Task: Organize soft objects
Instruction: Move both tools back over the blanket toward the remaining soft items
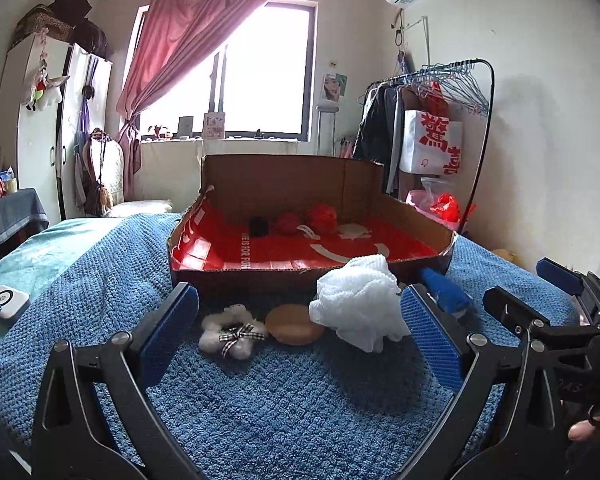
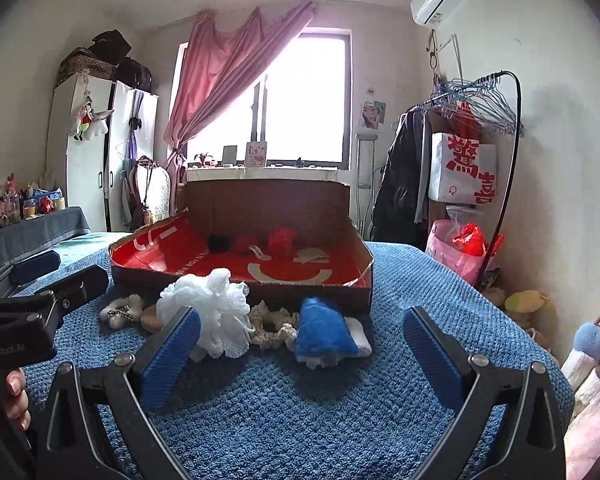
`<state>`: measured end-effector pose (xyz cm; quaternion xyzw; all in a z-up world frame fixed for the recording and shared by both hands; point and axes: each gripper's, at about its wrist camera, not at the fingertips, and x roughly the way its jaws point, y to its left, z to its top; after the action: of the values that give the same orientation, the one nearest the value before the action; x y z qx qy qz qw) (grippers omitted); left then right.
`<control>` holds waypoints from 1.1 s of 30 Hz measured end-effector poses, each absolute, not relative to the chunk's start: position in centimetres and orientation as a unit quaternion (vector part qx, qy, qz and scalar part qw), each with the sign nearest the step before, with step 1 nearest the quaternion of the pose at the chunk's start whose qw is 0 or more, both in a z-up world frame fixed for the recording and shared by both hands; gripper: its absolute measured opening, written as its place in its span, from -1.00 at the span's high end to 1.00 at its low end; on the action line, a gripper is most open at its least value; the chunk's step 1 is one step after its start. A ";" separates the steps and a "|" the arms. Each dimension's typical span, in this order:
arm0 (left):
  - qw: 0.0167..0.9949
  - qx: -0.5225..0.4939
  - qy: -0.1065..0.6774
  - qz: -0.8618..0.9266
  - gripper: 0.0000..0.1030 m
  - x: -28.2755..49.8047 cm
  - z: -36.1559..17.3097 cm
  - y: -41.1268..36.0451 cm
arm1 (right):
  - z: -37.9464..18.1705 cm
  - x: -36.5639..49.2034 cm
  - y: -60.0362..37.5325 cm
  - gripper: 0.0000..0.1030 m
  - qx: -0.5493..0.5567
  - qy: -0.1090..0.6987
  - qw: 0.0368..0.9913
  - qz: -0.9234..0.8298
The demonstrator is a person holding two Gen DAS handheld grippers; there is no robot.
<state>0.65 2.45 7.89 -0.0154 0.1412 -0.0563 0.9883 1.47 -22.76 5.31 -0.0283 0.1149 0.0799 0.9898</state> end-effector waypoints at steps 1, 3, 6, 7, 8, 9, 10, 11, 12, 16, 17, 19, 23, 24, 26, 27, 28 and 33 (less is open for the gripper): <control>0.987 -0.015 0.147 -0.056 -1.00 0.8 7.6 2.4 | 5.0 1.8 -22.8 -1.00 -0.027 0.123 0.989 0.079; 0.986 -0.018 0.158 -0.056 -1.00 1.1 7.1 2.5 | 4.4 2.3 -22.7 -1.00 -0.024 0.138 0.987 0.080; 0.983 -0.024 0.176 -0.055 -1.00 1.6 6.5 2.6 | 4.0 2.7 -22.8 -1.00 -0.022 0.149 0.986 0.078; 0.981 -0.025 0.182 -0.055 -1.00 1.8 6.4 2.7 | 3.8 2.9 -22.8 -1.00 -0.022 0.153 0.985 0.076; 0.980 -0.026 0.187 -0.054 -1.00 1.9 6.2 2.8 | 3.8 3.0 -22.8 -1.00 -0.022 0.156 0.985 0.076; 0.979 -0.027 0.192 -0.055 -1.00 2.1 6.2 2.9 | 3.7 3.1 -22.9 -1.00 -0.021 0.158 0.984 0.076; 0.979 -0.028 0.196 -0.054 -1.00 2.3 6.1 3.0 | 3.7 3.2 -22.9 -1.00 -0.021 0.162 0.984 0.075; 0.978 -0.029 0.199 -0.054 -1.00 2.4 6.1 3.1 | 3.6 3.4 -22.9 -1.00 -0.021 0.166 0.983 0.073; 0.977 -0.030 0.202 -0.054 -1.00 2.6 6.1 3.2 | 3.6 3.6 -23.0 -1.00 -0.022 0.170 0.983 0.073; 0.974 -0.031 0.220 -0.055 -1.00 3.7 6.5 3.9 | 3.8 4.5 -23.2 -1.00 -0.018 0.180 0.981 0.070; 0.972 -0.033 0.224 -0.055 -1.00 4.0 6.6 4.1 | 4.0 4.8 -23.2 -1.00 -0.017 0.183 0.981 0.070; 0.969 -0.037 0.238 -0.056 -1.00 4.8 6.7 4.6 | 4.3 5.5 -23.3 -1.00 -0.019 0.190 0.979 0.069; 0.961 -0.038 0.266 -0.060 -1.00 6.4 6.8 5.4 | 4.7 7.1 -23.2 -1.00 -0.025 0.210 0.975 0.074; 0.960 -0.035 0.272 -0.060 -1.00 6.8 6.7 5.5 | 4.8 7.4 -23.2 -1.00 -0.028 0.214 0.974 0.074; 0.957 -0.028 0.283 -0.062 -1.00 7.4 6.7 5.7 | 5.0 8.2 -23.1 -1.00 -0.034 0.222 0.972 0.075; 0.955 -0.025 0.290 -0.064 -1.00 7.7 6.7 5.8 | 5.0 8.6 -23.0 -1.00 -0.036 0.227 0.970 0.075; 0.952 -0.024 0.297 -0.064 -1.00 8.1 6.6 6.0 | 5.1 9.0 -23.1 -1.00 -0.037 0.232 0.969 0.077; 0.942 -0.016 0.329 -0.065 -0.99 9.6 6.2 6.8 | 5.0 11.3 -23.6 -0.80 -0.036 0.270 0.959 0.080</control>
<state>9.55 6.81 6.21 -0.0156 0.3289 -0.0648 0.9420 11.31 -23.65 5.02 -0.0364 0.2700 0.0800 0.9588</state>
